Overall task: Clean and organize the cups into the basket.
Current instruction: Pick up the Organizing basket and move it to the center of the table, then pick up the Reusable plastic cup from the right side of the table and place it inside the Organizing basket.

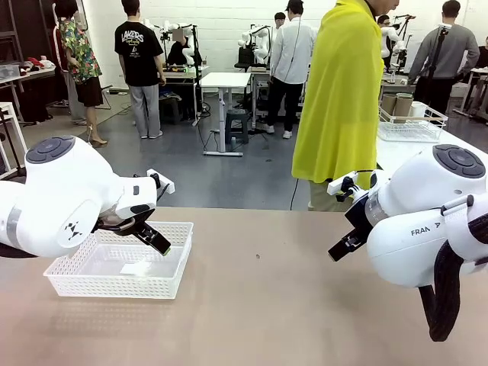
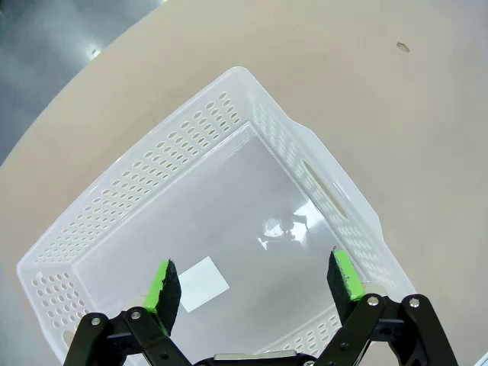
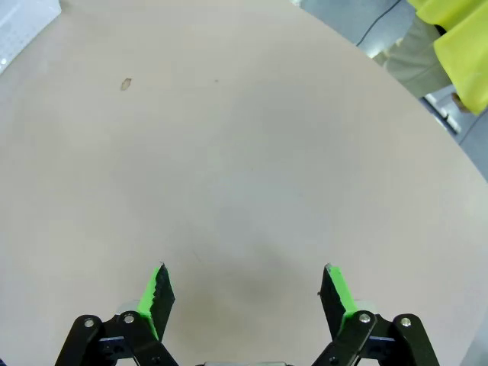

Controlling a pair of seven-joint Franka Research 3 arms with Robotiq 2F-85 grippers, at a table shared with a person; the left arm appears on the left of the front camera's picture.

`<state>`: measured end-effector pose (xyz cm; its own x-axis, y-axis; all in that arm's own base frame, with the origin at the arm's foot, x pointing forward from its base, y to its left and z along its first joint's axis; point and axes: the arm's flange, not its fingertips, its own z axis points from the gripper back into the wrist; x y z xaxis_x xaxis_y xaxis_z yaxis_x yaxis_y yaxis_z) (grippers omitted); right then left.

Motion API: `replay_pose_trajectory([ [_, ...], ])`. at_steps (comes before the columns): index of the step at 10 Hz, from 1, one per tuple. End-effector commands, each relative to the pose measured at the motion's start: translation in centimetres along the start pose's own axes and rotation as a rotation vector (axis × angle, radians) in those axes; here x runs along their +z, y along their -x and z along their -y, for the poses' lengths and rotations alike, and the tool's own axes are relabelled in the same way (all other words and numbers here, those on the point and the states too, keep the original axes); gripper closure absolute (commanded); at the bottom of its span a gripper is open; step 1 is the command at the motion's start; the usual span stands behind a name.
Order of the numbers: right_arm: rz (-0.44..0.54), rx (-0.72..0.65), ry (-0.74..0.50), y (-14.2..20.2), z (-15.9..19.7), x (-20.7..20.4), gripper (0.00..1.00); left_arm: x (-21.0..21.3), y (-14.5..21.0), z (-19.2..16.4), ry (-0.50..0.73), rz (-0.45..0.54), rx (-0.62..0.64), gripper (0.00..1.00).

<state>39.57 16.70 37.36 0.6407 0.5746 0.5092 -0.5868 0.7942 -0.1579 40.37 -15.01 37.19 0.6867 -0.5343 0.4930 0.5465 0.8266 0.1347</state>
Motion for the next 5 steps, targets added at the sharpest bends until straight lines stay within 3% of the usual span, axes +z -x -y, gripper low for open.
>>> replay_pose_trajectory([
  [1, 0.022, 0.079, 0.022, -0.8, -1.1, 2.2, 0.00, 0.0, 0.0, 0.0, 0.000, 0.000, 0.000, 0.00],
  [3, -0.063, 0.058, 0.026, -1.9, -3.2, 9.1, 0.00, 8.8, -1.2, 3.2, 0.020, -0.044, -0.120, 0.00],
  [5, -0.141, 0.056, 0.071, -0.9, -5.1, 14.7, 0.00, 15.0, -0.2, 4.2, 0.021, -0.065, -0.159, 0.00],
])
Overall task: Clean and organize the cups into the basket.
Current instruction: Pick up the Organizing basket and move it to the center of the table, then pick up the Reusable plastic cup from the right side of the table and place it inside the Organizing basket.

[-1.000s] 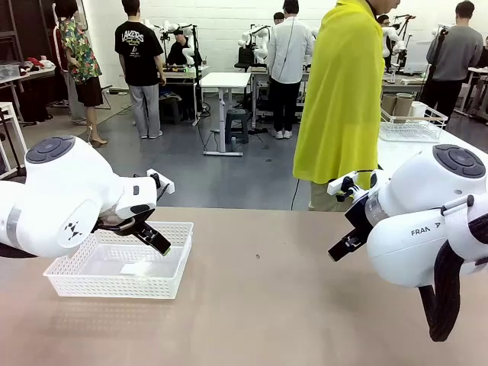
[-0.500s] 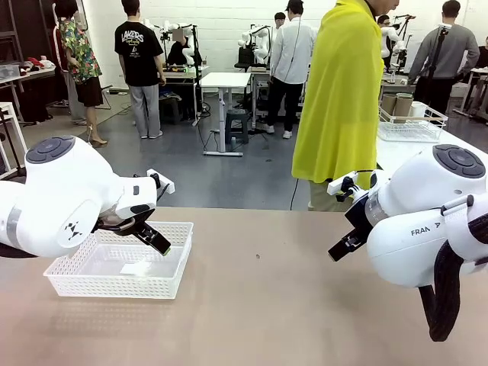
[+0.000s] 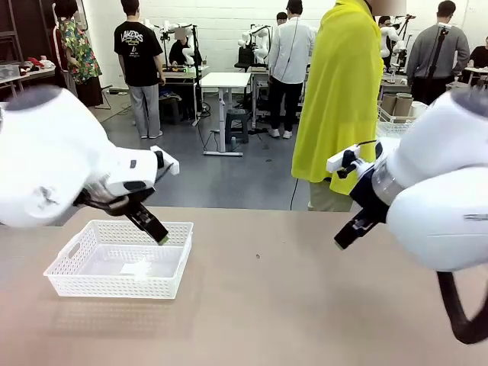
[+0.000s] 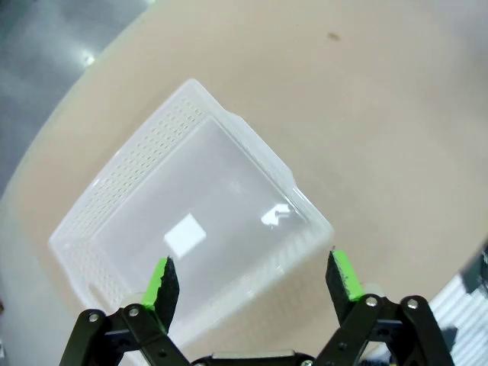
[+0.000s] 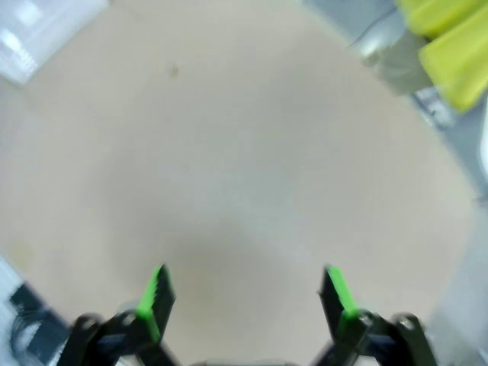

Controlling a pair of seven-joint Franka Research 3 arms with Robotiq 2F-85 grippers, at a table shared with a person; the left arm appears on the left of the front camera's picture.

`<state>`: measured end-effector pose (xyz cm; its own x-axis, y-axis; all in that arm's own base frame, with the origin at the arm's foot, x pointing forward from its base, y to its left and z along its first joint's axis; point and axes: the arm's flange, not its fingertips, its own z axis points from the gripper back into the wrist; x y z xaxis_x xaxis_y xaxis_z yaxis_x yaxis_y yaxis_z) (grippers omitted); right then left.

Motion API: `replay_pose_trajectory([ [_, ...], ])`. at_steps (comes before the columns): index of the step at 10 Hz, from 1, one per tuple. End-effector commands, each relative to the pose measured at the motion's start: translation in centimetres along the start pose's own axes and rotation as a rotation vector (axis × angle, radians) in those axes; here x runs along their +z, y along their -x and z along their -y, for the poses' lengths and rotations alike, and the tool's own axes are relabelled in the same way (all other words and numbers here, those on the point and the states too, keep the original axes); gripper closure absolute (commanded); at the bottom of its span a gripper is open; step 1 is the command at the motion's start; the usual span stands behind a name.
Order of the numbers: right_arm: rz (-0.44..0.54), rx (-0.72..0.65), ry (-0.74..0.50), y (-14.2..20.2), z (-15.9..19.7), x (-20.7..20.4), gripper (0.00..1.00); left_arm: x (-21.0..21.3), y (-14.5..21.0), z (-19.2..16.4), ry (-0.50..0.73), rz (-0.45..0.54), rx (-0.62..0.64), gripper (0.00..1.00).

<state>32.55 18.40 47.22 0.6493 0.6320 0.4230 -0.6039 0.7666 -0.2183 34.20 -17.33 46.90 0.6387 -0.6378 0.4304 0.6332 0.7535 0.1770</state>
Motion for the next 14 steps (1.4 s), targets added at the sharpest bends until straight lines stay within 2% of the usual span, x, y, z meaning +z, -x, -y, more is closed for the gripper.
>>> replay_pose_trajectory([
  [1, -0.105, 0.017, 0.051, 2.6, -2.2, 4.7, 0.00, 6.0, 3.4, 1.0, -0.016, 0.003, -0.059, 0.00],
  [2, -0.124, 0.037, 0.058, 5.2, -3.5, 5.7, 0.00, 7.3, 5.7, 1.7, -0.041, 0.030, -0.084, 0.00],
  [4, -0.082, 0.078, 0.085, 8.6, -5.2, 6.0, 0.00, 7.2, 8.6, 2.4, -0.066, 0.086, -0.079, 0.00],
  [5, -0.114, 0.033, 0.049, 3.2, -2.9, 7.0, 0.00, 9.3, 2.0, 1.1, -0.030, 0.027, -0.059, 0.00],
  [8, -0.109, 0.050, 0.048, 3.7, -3.7, 8.2, 0.00, 9.3, 2.0, 1.1, -0.030, 0.027, -0.059, 0.00],
  [9, -0.013, -0.120, -0.234, 4.1, -0.6, 6.7, 0.00, 9.9, 2.2, 1.1, -0.035, 0.035, -0.065, 0.00],
  [10, 0.101, -0.344, -0.457, 6.3, 3.4, 5.8, 0.00, 10.5, 3.2, -3.0, 0.239, 0.103, 0.201, 0.00],
  [11, 0.179, -0.501, -0.617, 8.6, 6.8, 5.4, 0.00, 11.2, 4.2, -6.2, 0.414, 0.163, 0.366, 0.00],
  [12, 0.253, -0.624, -0.773, 11.1, 9.7, 5.2, 0.00, 11.6, 5.3, -8.7, 0.555, 0.211, 0.474, 0.00],
  [14, 0.331, -0.793, -0.899, 15.4, 13.7, 5.1, 0.00, 11.7, 7.9, -14.0, 0.801, 0.247, 0.668, 0.00],
])
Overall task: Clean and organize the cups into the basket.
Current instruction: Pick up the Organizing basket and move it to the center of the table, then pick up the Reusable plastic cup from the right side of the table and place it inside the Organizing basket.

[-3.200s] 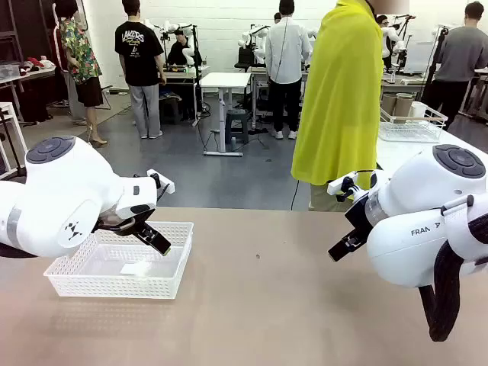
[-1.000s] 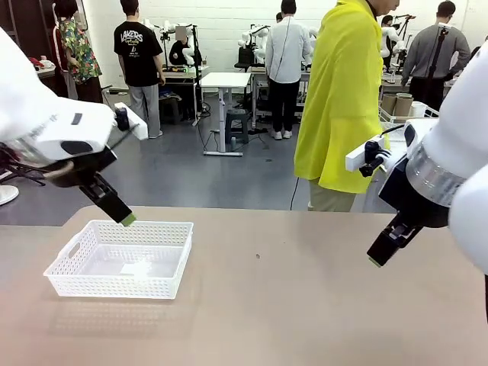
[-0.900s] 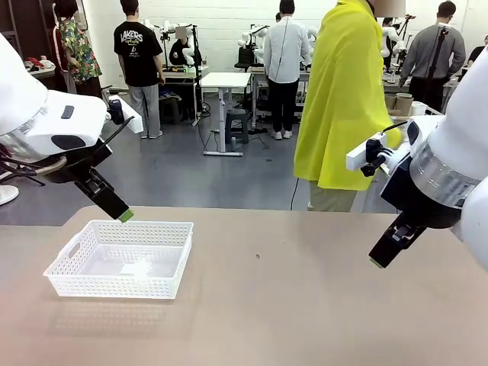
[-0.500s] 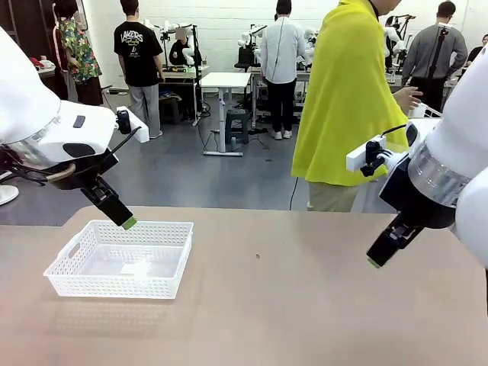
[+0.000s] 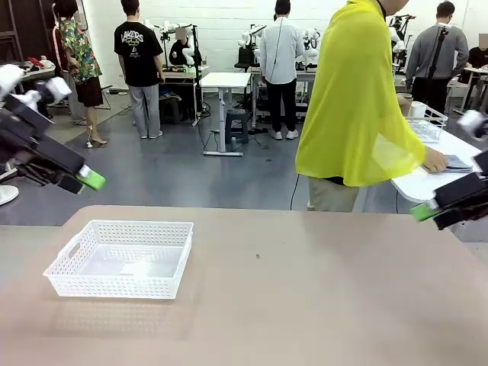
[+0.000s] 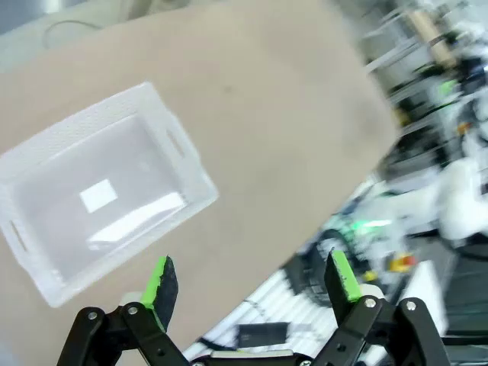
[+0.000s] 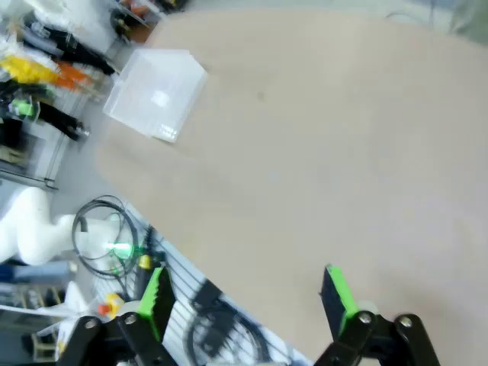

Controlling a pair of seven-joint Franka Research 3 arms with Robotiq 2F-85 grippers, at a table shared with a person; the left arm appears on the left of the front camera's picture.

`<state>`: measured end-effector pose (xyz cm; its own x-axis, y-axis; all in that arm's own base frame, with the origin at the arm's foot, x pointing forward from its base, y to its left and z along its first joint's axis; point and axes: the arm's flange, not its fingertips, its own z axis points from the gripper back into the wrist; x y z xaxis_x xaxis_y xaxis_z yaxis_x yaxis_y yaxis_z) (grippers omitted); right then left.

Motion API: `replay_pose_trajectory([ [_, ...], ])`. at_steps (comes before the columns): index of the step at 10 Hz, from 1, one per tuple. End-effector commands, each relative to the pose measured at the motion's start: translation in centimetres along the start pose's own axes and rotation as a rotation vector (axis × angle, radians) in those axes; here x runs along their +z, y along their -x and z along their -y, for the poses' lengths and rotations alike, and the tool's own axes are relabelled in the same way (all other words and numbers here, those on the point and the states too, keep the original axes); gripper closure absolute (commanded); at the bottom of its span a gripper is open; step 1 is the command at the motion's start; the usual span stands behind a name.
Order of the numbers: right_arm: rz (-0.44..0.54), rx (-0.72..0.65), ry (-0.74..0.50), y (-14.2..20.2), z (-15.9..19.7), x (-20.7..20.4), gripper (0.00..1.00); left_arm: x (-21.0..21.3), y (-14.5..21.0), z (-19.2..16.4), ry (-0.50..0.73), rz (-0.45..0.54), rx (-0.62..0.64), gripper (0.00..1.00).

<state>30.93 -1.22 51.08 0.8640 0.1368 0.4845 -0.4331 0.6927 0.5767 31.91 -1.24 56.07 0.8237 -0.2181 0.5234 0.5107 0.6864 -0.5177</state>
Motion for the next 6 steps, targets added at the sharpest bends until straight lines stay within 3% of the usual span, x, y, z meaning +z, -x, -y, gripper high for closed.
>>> replay_pose_trajectory([
  [1, 0.170, -0.317, -0.359, 4.7, 3.5, 1.6, 0.00, 2.9, -0.3, -4.4, 0.275, 0.104, 0.315, 0.00],
  [3, 0.235, -0.401, -0.471, 6.6, 7.1, 5.1, 0.00, 5.5, 1.3, -9.3, 0.278, 0.163, 0.440, 0.00],
  [6, 0.284, -0.481, -0.436, 9.8, 11.9, 9.5, 0.00, 8.8, 5.2, -15.8, 0.232, 0.205, 0.521, 0.00],
])
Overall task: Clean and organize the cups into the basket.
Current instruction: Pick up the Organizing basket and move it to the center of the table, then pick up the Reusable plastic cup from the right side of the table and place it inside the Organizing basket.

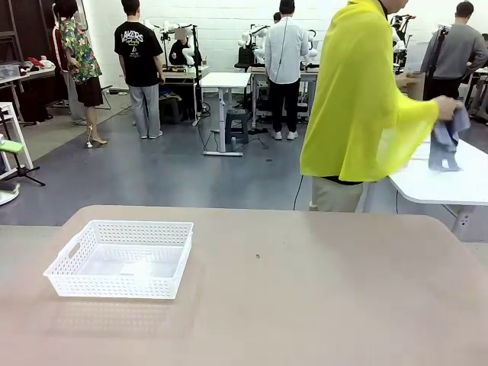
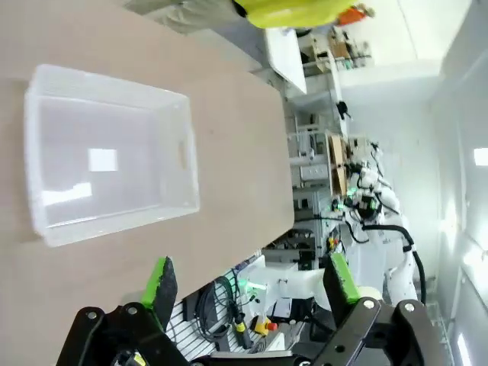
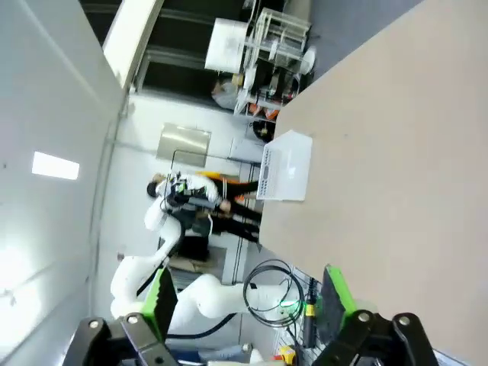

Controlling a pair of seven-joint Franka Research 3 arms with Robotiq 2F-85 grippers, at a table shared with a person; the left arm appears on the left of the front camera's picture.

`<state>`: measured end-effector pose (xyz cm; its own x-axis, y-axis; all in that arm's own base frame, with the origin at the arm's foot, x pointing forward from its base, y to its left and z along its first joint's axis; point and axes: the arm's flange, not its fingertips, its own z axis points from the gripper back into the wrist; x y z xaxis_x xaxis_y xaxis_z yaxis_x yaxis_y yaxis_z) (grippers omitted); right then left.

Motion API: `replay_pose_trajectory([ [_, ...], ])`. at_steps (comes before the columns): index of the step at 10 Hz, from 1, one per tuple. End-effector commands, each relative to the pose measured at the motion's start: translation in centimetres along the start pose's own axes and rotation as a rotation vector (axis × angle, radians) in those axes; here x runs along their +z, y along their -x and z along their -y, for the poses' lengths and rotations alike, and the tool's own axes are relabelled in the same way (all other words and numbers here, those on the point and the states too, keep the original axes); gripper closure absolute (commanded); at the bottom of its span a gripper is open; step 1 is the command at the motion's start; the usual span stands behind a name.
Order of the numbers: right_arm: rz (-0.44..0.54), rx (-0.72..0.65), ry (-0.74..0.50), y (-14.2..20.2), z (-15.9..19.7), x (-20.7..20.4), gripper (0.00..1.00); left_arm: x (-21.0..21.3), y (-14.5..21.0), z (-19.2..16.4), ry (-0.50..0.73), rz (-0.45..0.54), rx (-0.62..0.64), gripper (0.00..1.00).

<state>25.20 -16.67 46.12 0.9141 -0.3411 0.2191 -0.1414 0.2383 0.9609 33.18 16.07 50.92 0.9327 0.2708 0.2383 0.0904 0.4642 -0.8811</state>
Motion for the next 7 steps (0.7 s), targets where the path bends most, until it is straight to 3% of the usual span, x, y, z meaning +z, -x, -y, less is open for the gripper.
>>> replay_pose_trajectory([
  [1, 0.014, 0.003, 0.088, 0.1, 0.9, 3.1, 0.00, 2.7, -0.2, -1.5, -0.026, 0.027, -0.015, 0.00],
  [3, 0.044, -0.001, 0.176, 0.6, 0.9, 6.7, 0.00, 6.3, 0.4, -3.1, -0.028, 0.081, 0.011, 0.00],
  [7, 0.153, 0.027, 0.181, 1.4, -0.5, 11.1, 0.00, 11.0, 2.2, -4.4, -0.011, 0.112, 0.017, 0.00],
])
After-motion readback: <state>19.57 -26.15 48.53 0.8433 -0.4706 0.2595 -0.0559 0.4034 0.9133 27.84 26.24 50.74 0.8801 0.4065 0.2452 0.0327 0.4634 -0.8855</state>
